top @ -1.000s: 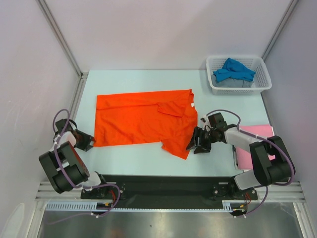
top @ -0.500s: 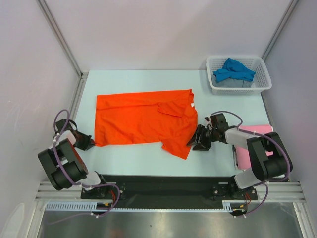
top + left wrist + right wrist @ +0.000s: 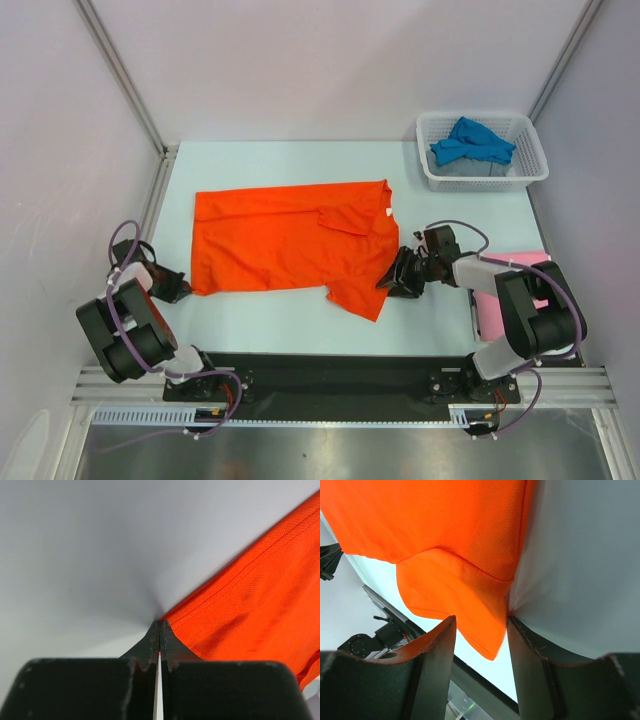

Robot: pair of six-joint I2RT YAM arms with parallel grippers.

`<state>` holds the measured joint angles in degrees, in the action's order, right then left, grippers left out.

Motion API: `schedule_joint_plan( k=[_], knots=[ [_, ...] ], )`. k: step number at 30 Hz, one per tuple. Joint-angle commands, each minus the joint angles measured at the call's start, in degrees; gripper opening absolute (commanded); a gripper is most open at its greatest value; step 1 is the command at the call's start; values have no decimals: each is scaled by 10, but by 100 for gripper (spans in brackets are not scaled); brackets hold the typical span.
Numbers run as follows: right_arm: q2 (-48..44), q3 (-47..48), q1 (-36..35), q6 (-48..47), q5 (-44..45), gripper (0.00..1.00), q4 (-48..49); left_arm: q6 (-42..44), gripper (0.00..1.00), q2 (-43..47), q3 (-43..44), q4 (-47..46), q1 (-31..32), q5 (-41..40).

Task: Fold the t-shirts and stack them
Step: Fold the tshirt

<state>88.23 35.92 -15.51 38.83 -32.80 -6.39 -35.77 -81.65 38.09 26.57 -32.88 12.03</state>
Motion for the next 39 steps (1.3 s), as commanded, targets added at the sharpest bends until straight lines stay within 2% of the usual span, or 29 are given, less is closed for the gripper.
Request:
schedule_joint_plan(
  k=[1,5,11,14,15,16,27,32,39],
  knots=[
    [15,6,3,-9,54,52,5,19,1,-19,-9,52,-3,-47],
    [28,6,1,-2,48,50,16,19,0,-18,-10,55,-3,-52],
    [28,-8,-1,-6,48,39,20,14,0,-14,-13,55,-3,-54],
    [29,-9,1,-14,41,22,14,9,1,-11,-12,58,-2,-58],
    [27,-12,1,-16,41,7,11,6,0,-9,-11,60,-3,-61],
    [24,-15,3,-18,40,0,10,4,0,-8,-11,60,-4,-64],
    [-18,-20,22,-60,32,0,-31,-34,0,12,-13,102,-4,-101],
    [-17,48,28,-80,27,0,-73,-38,0,32,-1,113,-3,-82],
    [19,144,38,-104,31,0,-112,-21,1,46,69,140,9,-68]
  ],
)
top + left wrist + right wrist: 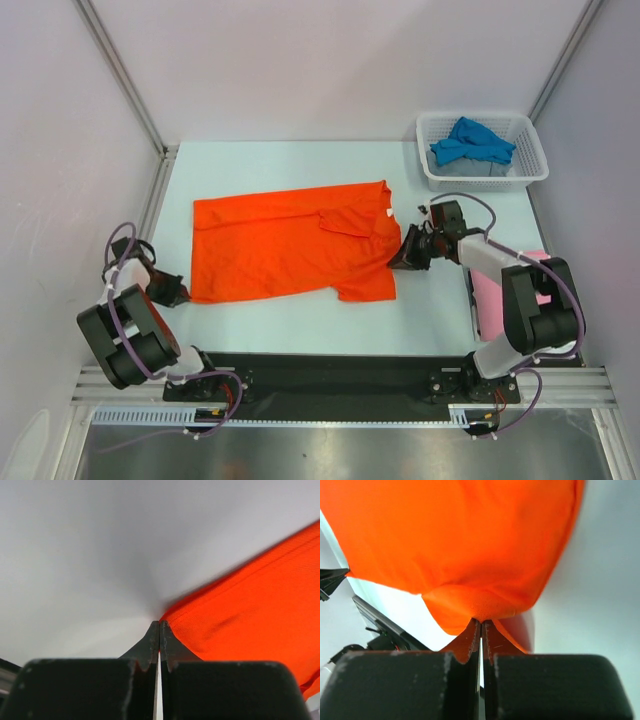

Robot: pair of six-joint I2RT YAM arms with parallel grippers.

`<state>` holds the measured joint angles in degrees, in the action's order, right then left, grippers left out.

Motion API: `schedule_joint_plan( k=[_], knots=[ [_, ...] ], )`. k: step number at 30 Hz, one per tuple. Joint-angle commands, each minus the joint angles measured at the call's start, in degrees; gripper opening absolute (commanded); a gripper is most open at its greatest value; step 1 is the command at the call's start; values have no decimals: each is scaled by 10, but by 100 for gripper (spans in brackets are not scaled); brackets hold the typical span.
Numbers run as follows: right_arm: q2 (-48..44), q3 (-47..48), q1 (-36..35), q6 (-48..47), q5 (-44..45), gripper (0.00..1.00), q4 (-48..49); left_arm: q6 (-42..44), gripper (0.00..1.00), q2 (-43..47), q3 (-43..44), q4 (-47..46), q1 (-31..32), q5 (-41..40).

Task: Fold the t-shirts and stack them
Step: Fold the tshirt

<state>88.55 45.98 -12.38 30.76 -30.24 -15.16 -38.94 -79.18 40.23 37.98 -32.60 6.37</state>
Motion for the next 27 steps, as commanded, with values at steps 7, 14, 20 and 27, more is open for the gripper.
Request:
schedule_joint_plan(
  k=[7,14,20,27],
  knots=[
    [63,117,8,-14,-11,0,-37,11,0,5,113,38,26,-8],
    [122,220,12,-13,-2,0,-64,9,0,-61,172,25,57,5],
    [178,298,16,-17,1,0,-77,20,0,-121,240,25,84,9],
    [231,380,31,-13,4,0,-93,27,0,-199,317,29,94,9]
  ],
)
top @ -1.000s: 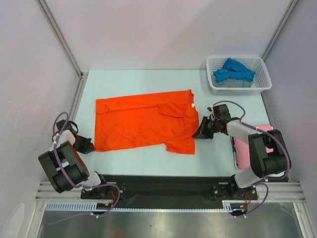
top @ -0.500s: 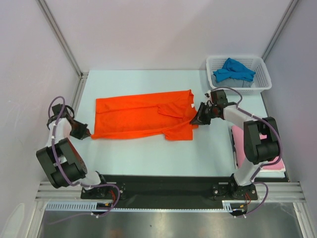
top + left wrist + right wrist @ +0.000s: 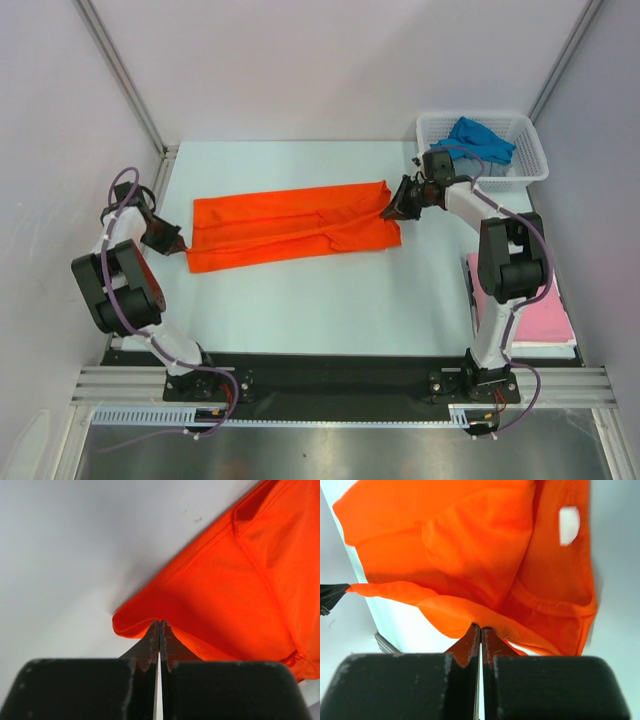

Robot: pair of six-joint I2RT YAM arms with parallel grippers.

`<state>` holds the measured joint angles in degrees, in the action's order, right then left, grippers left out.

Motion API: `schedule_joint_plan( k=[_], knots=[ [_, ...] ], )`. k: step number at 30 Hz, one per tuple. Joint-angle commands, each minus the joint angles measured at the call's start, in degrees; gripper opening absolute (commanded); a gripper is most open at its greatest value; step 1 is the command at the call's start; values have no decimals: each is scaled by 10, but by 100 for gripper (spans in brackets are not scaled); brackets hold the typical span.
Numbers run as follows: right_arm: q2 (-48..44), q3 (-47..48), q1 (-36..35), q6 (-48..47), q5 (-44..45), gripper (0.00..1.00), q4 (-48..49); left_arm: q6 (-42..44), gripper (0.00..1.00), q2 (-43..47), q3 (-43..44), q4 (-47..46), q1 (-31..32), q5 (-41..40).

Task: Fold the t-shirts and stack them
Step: Fold the tshirt

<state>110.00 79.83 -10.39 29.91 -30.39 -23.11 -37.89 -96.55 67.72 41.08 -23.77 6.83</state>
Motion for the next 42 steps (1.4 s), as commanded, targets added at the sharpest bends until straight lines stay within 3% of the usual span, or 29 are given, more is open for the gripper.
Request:
schedule_joint_plan(
  k=[1,15,27,40,42],
  knots=[
    [22,54,13,-4,5,0,-15,19,0,-33,48,-2,6,6],
    [102,137,13,2,-3,0,-34,33,4,-171,200,18,11,23],
    [130,154,14,-3,20,0,-52,37,13,-218,232,22,32,31],
    [157,179,21,-5,20,0,-56,34,13,-240,263,40,36,15],
    [161,183,21,-7,14,5,-55,33,17,-234,257,36,36,5]
  ],
)
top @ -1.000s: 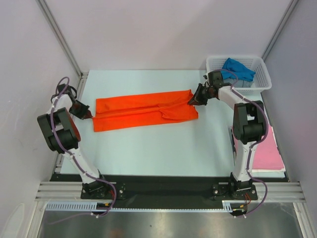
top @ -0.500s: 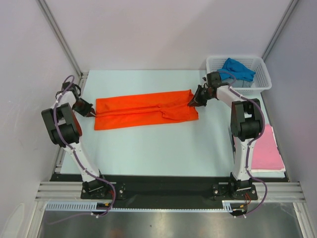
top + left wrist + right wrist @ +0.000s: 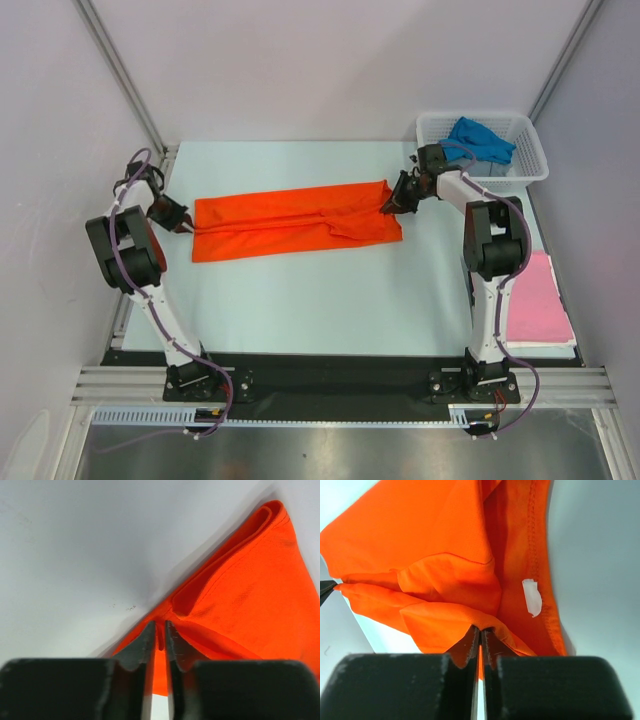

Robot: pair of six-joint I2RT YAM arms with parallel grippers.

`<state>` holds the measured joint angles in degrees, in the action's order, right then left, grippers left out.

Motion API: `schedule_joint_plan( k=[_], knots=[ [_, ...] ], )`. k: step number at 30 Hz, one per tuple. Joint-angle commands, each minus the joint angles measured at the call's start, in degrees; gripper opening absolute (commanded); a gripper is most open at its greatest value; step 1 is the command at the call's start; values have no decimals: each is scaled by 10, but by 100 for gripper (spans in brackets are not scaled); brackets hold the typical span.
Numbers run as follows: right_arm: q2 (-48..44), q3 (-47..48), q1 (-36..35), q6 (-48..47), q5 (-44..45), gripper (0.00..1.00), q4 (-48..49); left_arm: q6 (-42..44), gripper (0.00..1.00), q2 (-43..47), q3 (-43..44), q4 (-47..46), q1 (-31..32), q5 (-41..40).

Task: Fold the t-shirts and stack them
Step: Fold the tshirt

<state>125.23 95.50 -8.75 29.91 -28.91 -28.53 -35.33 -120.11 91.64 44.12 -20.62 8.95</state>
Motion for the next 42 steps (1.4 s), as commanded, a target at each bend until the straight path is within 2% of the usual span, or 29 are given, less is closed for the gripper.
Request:
schedule_joint_plan(
  k=[1,2,3,5,6,8,15,19,22,23,26,30,37,42],
  knots=[
    [11,28,6,-9,-2,8,-3,8,22,3,15,-3,3,-15],
    [13,29,5,-13,-1,10,-3,11,26,1,16,-3,4,-15],
    [15,35,5,-14,1,12,-6,11,34,2,20,0,5,-16],
    [18,44,5,-21,10,20,-16,17,43,8,22,2,5,-24],
    [18,49,5,-32,18,23,-27,21,53,21,24,3,10,-32],
    [16,71,4,-42,29,30,-42,40,65,37,29,8,19,-67],
    [2,180,-7,-103,103,46,-198,103,71,159,-13,11,43,-132],
    [-25,194,-54,-132,146,53,-220,119,64,228,-67,-4,77,-123],
    [-20,177,-98,-94,120,48,-182,111,54,254,-133,-54,120,-45],
    [-15,170,-108,-60,109,46,-167,105,43,250,-158,-61,137,-29],
    [4,152,-159,-2,97,42,-97,86,30,222,-194,-90,160,1],
    [29,166,-220,-10,123,36,-79,64,28,201,-230,-154,160,22],
    [68,176,-251,3,127,11,-69,68,25,177,-228,-156,157,7],
    [98,188,-252,-1,134,7,-55,69,25,167,-241,-161,157,3]
  ],
)
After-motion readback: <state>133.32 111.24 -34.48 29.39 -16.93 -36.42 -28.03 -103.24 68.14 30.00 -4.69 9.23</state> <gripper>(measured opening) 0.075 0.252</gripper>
